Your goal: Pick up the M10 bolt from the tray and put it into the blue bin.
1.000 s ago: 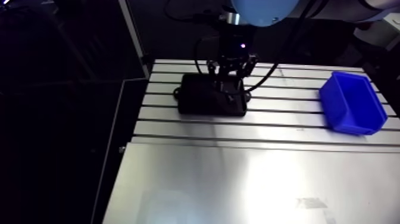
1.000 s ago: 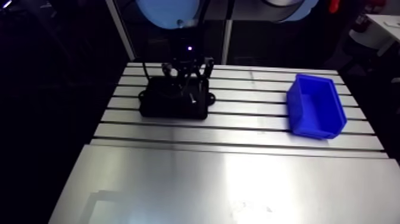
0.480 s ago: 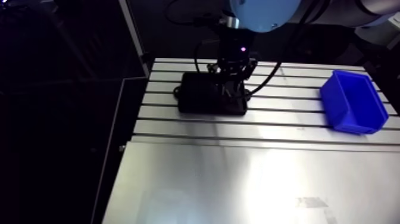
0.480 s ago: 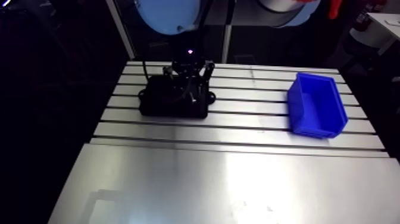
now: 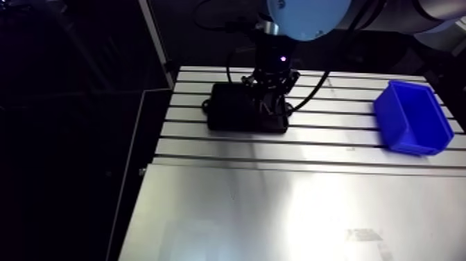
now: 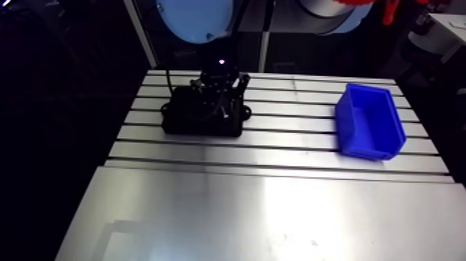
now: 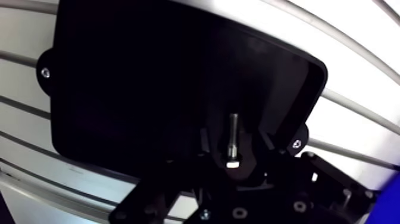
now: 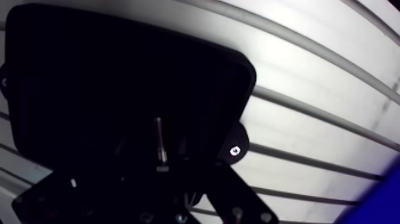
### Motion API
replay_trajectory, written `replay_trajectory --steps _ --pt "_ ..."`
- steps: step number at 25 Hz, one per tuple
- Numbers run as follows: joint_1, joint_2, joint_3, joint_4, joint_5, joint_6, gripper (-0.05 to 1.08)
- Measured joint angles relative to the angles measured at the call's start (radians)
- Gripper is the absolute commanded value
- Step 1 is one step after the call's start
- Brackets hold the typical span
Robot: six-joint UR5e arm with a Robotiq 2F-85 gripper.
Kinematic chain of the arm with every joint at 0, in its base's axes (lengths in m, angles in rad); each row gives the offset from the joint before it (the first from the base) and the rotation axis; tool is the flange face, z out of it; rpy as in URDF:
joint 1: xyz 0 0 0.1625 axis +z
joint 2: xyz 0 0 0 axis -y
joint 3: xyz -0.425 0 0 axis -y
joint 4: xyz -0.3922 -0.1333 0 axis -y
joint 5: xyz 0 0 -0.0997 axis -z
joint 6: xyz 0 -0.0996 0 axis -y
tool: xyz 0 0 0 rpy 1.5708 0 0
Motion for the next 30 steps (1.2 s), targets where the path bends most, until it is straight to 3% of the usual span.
replay_trajectory --steps 18,30 --pt "-0.001 0.005 -0.001 0.0 -0.002 0.0 0.75" --pt "-0.001 0.005 -0.002 0.0 -0.002 -0.002 0.82"
